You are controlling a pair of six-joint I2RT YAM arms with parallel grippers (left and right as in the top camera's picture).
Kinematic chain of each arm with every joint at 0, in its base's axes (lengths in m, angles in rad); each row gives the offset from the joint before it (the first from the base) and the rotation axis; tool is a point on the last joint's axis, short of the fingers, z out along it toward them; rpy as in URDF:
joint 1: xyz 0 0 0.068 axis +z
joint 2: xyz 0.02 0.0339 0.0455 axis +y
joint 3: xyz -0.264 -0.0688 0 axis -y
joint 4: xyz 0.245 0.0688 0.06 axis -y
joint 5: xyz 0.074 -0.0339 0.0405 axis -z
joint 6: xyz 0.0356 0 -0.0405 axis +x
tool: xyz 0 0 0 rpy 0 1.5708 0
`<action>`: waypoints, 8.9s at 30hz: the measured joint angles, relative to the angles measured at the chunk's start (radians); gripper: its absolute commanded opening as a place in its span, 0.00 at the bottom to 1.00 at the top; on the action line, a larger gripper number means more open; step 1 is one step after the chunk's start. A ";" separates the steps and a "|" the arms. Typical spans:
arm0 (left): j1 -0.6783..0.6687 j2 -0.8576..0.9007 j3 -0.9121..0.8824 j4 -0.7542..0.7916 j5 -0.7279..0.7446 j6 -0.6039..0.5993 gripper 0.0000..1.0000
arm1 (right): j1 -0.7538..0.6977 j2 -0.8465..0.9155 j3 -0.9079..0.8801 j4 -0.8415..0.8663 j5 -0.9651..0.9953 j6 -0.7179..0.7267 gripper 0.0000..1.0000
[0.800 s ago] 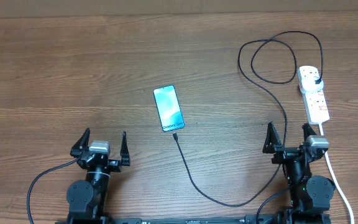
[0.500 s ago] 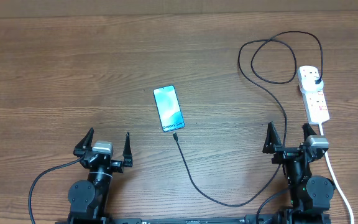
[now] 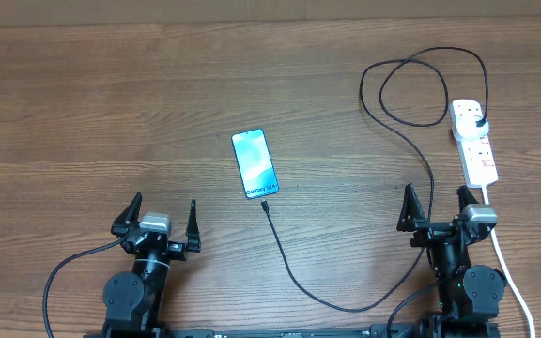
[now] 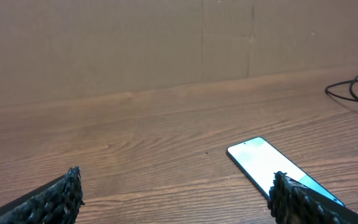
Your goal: Plug charger to phone and switch on socket
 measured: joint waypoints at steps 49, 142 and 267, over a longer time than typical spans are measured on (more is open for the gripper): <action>0.000 0.000 0.000 0.000 0.000 0.000 1.00 | 0.000 0.000 0.000 0.000 0.000 0.000 1.00; 0.000 0.000 0.000 0.000 0.000 0.000 1.00 | 0.000 0.000 0.000 0.000 0.000 0.000 1.00; 0.000 1.157 1.343 -0.948 0.531 -0.216 1.00 | 0.000 0.000 0.000 0.000 0.000 -0.001 1.00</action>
